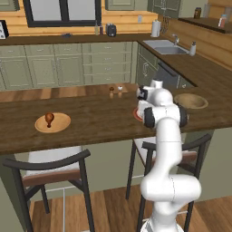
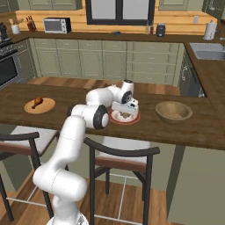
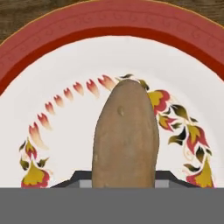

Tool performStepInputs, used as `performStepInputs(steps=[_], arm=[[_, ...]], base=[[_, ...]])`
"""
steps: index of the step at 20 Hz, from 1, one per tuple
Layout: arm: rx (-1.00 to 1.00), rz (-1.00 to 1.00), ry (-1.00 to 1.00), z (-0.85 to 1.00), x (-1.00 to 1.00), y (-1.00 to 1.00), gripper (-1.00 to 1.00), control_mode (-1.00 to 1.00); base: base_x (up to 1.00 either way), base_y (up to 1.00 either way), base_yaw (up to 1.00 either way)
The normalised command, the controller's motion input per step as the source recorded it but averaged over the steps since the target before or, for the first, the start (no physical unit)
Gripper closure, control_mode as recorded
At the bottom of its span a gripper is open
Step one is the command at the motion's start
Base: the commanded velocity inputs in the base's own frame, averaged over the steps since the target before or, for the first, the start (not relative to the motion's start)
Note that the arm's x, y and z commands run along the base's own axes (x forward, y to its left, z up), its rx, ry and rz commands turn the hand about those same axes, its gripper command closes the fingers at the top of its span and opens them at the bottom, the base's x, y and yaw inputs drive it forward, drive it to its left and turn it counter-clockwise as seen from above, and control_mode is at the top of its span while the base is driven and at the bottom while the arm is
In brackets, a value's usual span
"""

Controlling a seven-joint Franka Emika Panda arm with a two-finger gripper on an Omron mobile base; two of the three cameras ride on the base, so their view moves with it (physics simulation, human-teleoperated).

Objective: Pick the chicken drumstick and sweet potato from their plates and place them in the bowl. Then put the bowl in the fridge.

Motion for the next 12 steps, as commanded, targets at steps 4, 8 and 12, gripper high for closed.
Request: performStepInputs(steps=[4,8,12], arm=[[-0.02,-0.08,-0.34,0.54,-1.00,0.23,1.00,-1.00],[-0.04,0.00,-0.38,0.51,-1.00,-0.14,1.00,-1.00],[-0.01,-0.02,-0.38,0.69,-0.91,-0.40,1.00,-1.00]], base=[[0.00,0.00,0.00],[0.00,0.00,0.00],[0.00,0.00,0.00]])
